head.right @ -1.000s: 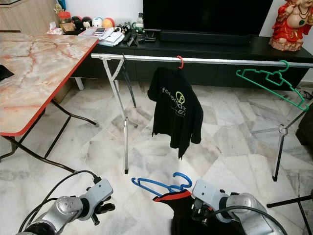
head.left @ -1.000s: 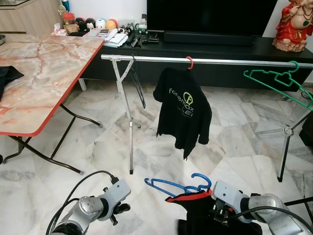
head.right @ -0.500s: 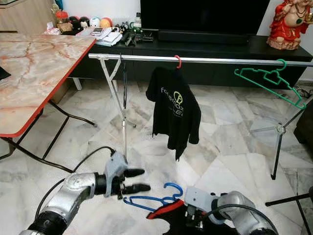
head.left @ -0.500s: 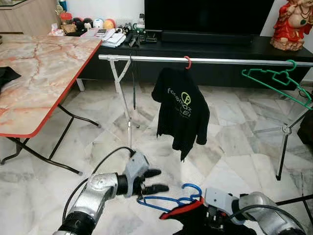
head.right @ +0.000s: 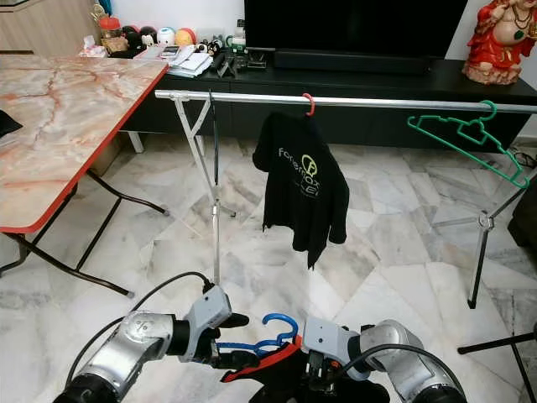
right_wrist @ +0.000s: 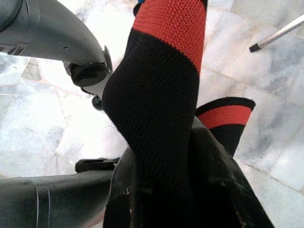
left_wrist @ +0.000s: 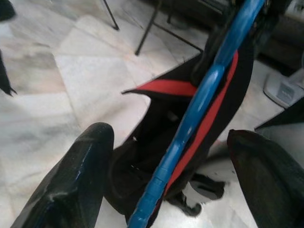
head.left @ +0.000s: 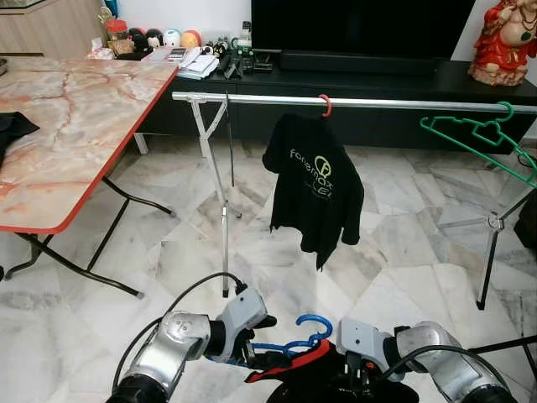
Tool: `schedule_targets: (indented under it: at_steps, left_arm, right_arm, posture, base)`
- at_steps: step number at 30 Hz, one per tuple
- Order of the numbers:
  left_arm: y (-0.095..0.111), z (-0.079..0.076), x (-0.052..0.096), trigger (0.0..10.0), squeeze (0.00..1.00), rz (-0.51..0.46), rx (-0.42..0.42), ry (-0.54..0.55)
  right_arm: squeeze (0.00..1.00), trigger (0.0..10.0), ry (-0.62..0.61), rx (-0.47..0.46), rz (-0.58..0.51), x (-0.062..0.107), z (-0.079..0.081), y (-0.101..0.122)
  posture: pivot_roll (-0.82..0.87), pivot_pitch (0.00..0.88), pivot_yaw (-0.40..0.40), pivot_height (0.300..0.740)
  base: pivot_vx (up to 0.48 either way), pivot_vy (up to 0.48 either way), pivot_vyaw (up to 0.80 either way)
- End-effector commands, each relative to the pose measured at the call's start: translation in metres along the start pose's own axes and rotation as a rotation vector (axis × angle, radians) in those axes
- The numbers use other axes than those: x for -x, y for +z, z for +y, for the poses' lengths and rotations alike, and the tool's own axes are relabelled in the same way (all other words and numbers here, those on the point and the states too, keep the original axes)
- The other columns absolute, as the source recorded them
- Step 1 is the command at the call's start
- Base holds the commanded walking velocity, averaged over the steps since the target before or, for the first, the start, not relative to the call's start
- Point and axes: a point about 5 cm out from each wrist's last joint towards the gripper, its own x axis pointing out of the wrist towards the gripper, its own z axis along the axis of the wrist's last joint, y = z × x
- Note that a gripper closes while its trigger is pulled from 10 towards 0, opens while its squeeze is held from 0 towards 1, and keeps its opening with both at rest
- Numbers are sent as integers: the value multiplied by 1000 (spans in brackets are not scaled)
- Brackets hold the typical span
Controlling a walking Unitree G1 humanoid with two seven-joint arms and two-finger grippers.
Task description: Hang hanger
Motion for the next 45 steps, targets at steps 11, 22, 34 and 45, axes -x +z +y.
schedule_targets:
  at_steps: [11,22,34,45]
  left_arm:
    - [-2,0,-2,10000,0,50,-21,-34]
    - [-4,0,-3,0,0,60,-9,-47]
    - [-5,-2,-3,0,0,75,-5,-88]
    - [-6,-4,-3,0,0,67,19,-103]
  right_arm:
    - [0,10000,60,75,-80,0,2,16]
    - [0,10000,118,98,-92,0,7,19]
    - [0,10000,65,74,-99,-1,0,22]
    - [0,10000,59,64,-116,-2,0,22]
  posture:
    - [52,123,-38,740]
    - [53,113,-35,740]
    - [58,105,-34,740]
    - [61,124,-39,740]
  base:
    - [0,0,0]
    - [0,0,0]
    - [0,0,0]
    - [0,0,0]
